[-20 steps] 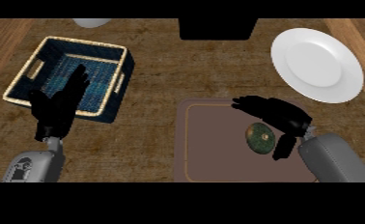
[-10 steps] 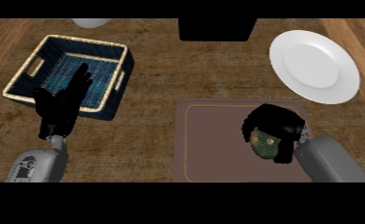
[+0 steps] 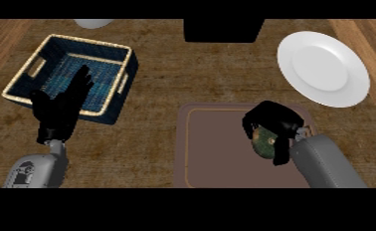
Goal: Pick the squash from the tray and place it in the plate
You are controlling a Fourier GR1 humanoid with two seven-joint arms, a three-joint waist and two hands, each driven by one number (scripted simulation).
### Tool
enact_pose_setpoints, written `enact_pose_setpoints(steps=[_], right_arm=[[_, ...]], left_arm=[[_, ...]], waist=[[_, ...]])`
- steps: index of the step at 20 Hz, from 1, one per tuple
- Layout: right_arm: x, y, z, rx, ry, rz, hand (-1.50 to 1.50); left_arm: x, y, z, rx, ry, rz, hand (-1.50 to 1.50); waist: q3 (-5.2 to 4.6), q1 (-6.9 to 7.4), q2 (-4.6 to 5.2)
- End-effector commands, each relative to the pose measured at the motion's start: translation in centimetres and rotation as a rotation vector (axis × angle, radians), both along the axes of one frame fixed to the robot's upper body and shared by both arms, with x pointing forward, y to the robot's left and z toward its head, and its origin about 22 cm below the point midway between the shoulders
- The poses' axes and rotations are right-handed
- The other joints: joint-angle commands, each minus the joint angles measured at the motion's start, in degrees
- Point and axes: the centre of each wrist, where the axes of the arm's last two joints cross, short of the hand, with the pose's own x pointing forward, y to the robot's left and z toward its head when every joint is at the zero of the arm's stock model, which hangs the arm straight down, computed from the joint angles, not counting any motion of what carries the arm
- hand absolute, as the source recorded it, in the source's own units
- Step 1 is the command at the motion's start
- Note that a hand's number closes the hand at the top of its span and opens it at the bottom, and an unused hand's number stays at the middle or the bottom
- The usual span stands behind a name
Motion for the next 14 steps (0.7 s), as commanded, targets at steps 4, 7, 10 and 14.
enact_pose_setpoints(steps=[4,7,10,14], right_arm=[[1.3,2.8,1.2,0.084,-0.154,-0.276,1.5],[1.3,2.5,4.0,0.155,-0.347,-0.345,1.5],[1.3,1.8,5.3,0.272,-0.547,-0.452,1.5],[1.1,-0.6,8.6,0.298,-0.74,-0.601,1.5]], left_arm=[[0.5,1.4,-0.8,0.002,0.004,0.012,0.0],[-0.5,0.7,-0.8,0.014,0.021,0.009,0.0],[0.1,1.5,-0.3,0.0,-0.007,0.025,0.0],[-1.0,1.1,-1.2,0.002,0.01,0.023,0.0]], waist=[[0.98,-0.37,0.6],[1.0,-0.6,0.21],[1.03,-0.87,0.36],[1.0,-0.67,0.27]])
